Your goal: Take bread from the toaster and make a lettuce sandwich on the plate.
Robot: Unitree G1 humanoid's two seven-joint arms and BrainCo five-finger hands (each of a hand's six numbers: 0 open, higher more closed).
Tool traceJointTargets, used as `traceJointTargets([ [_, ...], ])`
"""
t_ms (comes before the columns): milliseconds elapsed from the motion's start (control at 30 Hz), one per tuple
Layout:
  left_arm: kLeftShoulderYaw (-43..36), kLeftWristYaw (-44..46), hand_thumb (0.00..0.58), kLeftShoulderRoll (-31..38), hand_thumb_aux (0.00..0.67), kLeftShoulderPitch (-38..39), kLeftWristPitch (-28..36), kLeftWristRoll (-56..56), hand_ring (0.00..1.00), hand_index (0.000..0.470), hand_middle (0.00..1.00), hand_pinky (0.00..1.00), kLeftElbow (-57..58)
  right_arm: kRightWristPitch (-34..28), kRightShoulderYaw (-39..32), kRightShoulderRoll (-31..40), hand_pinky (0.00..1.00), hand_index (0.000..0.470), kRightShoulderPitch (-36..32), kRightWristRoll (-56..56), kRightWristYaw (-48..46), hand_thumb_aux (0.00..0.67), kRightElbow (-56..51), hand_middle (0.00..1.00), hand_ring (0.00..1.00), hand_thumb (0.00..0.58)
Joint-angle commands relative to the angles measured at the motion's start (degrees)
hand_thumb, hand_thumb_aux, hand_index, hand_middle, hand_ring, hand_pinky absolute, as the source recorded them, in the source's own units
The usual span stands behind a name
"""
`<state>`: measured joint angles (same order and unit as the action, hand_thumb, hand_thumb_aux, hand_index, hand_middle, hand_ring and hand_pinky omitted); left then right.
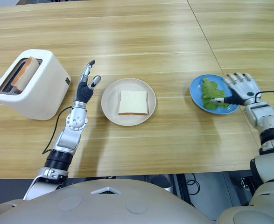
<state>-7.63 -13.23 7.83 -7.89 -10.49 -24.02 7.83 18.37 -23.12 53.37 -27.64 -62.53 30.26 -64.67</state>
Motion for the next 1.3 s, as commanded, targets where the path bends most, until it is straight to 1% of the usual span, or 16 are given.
traceJointTargets([
  [33,-0.67,0.6,0.0,-0.21,0.0,-0.1,0.34,-0.05,0.0,0.0,0.0,0.0,1.11,-1.36,-3.72,-0.98,0.0,0.0,-1.06,-0.18,2.66,0.0,-4.19,0.0,0.0,0.0],
  [333,-0.08,0.32,0.0,0.53,0.0,0.46,0.58,-0.1,0.0,0.0,0.0,0.0,0.42,-3.16,-9.41,-3.02,0.0,0.004,-3.55,0.59,3.43,0.005,-7.26,0.0,0.0,0.009],
  [367,-0.05,0.32,0.0,0.62,0.0,0.57,0.62,-0.14,0.0,0.0,0.0,0.0,0.24,-3.15,-9.74,-3.17,0.0,0.28,-3.69,0.89,3.29,0.407,-7.29,0.0,0.0,0.491],
  [400,-0.03,0.34,0.0,0.69,0.0,0.68,0.64,-0.16,0.0,0.0,0.0,0.0,0.09,-2.95,-9.86,-3.29,0.0,0.417,-3.77,1.26,3.09,0.607,-7.26,0.0,0.0,0.575],
  [433,-0.02,0.35,0.0,0.74,0.0,0.76,0.66,-0.16,0.0,0.0,0.0,0.0,0.0,-2.76,-9.93,-3.38,0.0,0.417,-3.83,1.55,2.99,0.607,-7.18,0.0,0.0,0.575],
  [467,-0.03,0.38,0.0,0.79,0.0,0.82,0.68,-0.16,0.0,0.0,0.0,0.0,-0.1,-2.63,-10.03,-3.4,0.0,0.46,-3.83,1.83,2.94,0.67,-7.08,0.0,0.0,0.58],
  [767,-0.25,0.43,0.0,0.79,0.0,1.42,0.82,-0.39,0.0,0.0,0.0,0.0,-0.66,-0.94,-10.36,-2.39,0.0,0.46,-3.58,4.55,3.43,0.67,-5.58,0.0,0.0,0.58],
  [800,-0.29,0.43,0.0,0.75,0.0,1.45,0.82,-0.42,0.0,0.0,0.0,0.0,-0.67,-0.68,-10.23,-2.16,0.16,0.46,-3.49,4.94,3.51,0.67,-5.33,0.16,0.16,0.58],
  [833,-0.31,0.44,0.0,0.72,0.0,1.47,0.83,-0.42,0.0,0.0,0.0,0.0,-0.64,-0.39,-10.08,-1.91,0.4,0.46,-3.38,5.38,3.57,0.67,-5.05,0.4,0.4,0.58],
  [900,-0.33,0.43,0.0,0.67,0.0,1.55,0.87,-0.43,0.0,0.0,0.0,0.0,-0.7,0.11,-9.9,-1.48,0.45,0.46,-3.21,6.13,3.53,0.67,-4.51,0.45,0.45,0.58],
  [933,-0.34,0.41,0.0,0.65,0.0,1.57,0.84,-0.43,0.0,0.0,0.0,0.0,-0.62,0.34,-9.82,-1.26,0.78,0.46,-3.1,6.53,3.55,0.67,-4.19,0.78,0.78,0.58],
  [967,-0.35,0.38,0.0,0.64,0.0,1.57,0.8,-0.43,0.0,0.0,0.0,0.0,-0.49,0.64,-9.64,-1.01,0.78,0.46,-2.95,6.97,3.59,0.67,-3.79,0.78,0.78,0.58],
  [1000,-0.36,0.36,0.0,0.64,0.0,1.57,0.75,-0.42,0.0,0.0,0.0,0.0,-0.35,0.95,-9.42,-0.68,0.93,0.46,-2.77,7.43,3.67,0.67,-3.22,0.93,0.93,0.58],
  [1033,-0.35,0.36,0.0,0.63,0.0,1.58,0.72,-0.37,0.0,0.0,0.0,0.0,-0.27,1.36,-9.08,-0.25,1.0,0.46,-2.5,8.05,3.91,0.67,-2.39,1.0,1.0,0.58],
  [1167,0.08,0.23,0.0,0.44,0.0,1.68,0.38,0.32,0.0,0.0,0.0,0.0,-0.23,3.19,-6.15,2.38,1.0,0.46,0.11,10.89,5.3,0.67,4.78,1.0,1.0,0.58],
  [1300,1.87,0.58,0.0,0.56,0.0,0.98,-0.13,2.91,0.0,0.0,0.0,0.0,0.83,2.41,-0.77,6.3,1.0,0.46,6.26,13.65,4.13,0.67,22.26,1.0,1.0,0.58],
])
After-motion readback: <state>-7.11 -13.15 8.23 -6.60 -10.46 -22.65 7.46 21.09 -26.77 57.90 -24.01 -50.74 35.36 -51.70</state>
